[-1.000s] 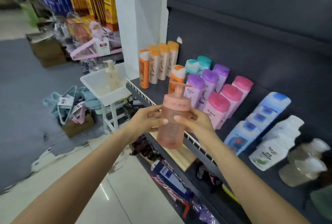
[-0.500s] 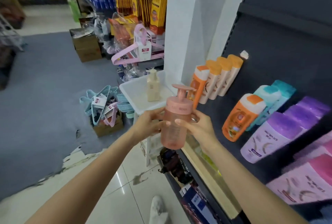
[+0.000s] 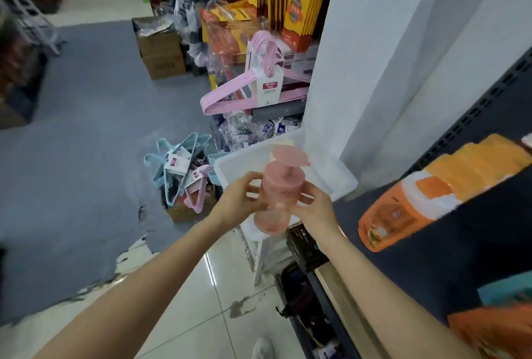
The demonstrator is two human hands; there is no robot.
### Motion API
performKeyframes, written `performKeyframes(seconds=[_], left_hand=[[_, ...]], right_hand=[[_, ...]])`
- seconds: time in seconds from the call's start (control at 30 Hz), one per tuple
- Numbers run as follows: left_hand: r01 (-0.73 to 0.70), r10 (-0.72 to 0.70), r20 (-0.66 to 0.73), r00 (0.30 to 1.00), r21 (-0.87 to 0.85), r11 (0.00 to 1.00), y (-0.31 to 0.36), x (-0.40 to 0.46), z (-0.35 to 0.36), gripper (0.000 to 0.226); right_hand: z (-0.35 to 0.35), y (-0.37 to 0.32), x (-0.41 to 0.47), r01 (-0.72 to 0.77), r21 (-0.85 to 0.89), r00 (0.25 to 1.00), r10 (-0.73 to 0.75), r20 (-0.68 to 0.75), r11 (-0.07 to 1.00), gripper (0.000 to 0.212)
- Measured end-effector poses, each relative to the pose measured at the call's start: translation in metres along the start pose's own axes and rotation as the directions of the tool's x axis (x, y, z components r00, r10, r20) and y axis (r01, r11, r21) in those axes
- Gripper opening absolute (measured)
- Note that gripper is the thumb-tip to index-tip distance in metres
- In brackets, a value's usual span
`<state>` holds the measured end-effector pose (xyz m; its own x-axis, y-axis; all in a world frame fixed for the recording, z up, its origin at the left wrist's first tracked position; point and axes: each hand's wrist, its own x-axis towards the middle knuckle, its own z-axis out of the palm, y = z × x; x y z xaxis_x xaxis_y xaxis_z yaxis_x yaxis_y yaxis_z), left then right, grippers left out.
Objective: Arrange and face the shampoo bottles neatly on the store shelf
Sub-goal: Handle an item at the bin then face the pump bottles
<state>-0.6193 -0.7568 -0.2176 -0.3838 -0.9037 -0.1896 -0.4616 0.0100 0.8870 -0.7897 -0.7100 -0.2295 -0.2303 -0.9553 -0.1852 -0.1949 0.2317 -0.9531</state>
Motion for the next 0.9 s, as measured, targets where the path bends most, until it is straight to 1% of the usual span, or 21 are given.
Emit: performKeyframes(seconds=[0.07, 0.1, 0.23, 0.33, 0.4, 0.47, 0.53, 0.67, 0.77, 0.83, 0.9], left_hand=[[0.032, -0.032, 0.0, 0.999, -0.039, 0.999, -0.017, 0.022, -0.001, 0.054], [0.045, -0.045, 0.001, 0.999, -0.064, 0.997, -0.025, 0.032, 0.0, 0.053], [0.081, -0.077, 0.042, 0.996, -0.092, 0.992, -0.055, 0.069, 0.004, 0.053], [0.092, -0.085, 0.087, 0.993, -0.087, 0.992, -0.077, 0.095, 0.007, 0.055], [0.098, -0.088, 0.118, 0.989, -0.08, 0.992, -0.086, 0.109, 0.011, 0.056], [0.112, -0.101, 0.147, 0.984, -0.071, 0.991, -0.095, 0.118, 0.016, 0.056], [0.114, -0.099, 0.17, 0.98, -0.08, 0.99, -0.102, 0.125, 0.021, 0.056], [0.11, -0.095, 0.216, 0.972, -0.061, 0.992, -0.109, 0.135, 0.024, 0.062], [0.106, -0.098, 0.218, 0.971, -0.028, 0.994, -0.115, 0.136, 0.023, 0.063], [0.118, -0.109, 0.219, 0.97, -0.031, 0.992, -0.118, 0.135, 0.022, 0.06], [0.129, -0.126, 0.234, 0.964, 0.002, 0.992, -0.119, 0.134, 0.019, 0.061]], right_hand=[[0.006, 0.007, 0.022, -0.04, -0.018, 0.999, 0.04, 0.021, 0.999, 0.056], [0.008, 0.008, 0.03, -0.066, 0.0, 0.997, 0.066, 0.035, 0.998, 0.056], [0.01, 0.018, 0.059, -0.184, 0.092, 0.977, 0.171, 0.13, 0.979, 0.046], [0.012, 0.033, 0.074, -0.28, 0.24, 0.951, 0.235, 0.198, 0.93, 0.048], [0.015, 0.043, 0.083, -0.327, 0.317, 0.943, 0.283, 0.177, 0.89, 0.046], [0.019, 0.053, 0.089, -0.352, 0.347, 0.936, 0.322, 0.144, 0.869, 0.036], [0.022, 0.06, 0.093, -0.382, 0.366, 0.924, 0.358, 0.135, 0.849, 0.034], [0.028, 0.073, 0.098, -0.417, 0.381, 0.906, 0.413, 0.096, 0.826, 0.043], [0.033, 0.079, 0.099, -0.428, 0.374, 0.897, 0.436, 0.07, 0.822, 0.051], [0.036, 0.08, 0.098, -0.416, 0.358, 0.901, 0.431, 0.043, 0.836, 0.052], [0.039, 0.08, 0.096, -0.4, 0.31, 0.906, 0.424, -0.01, 0.862, 0.052]])
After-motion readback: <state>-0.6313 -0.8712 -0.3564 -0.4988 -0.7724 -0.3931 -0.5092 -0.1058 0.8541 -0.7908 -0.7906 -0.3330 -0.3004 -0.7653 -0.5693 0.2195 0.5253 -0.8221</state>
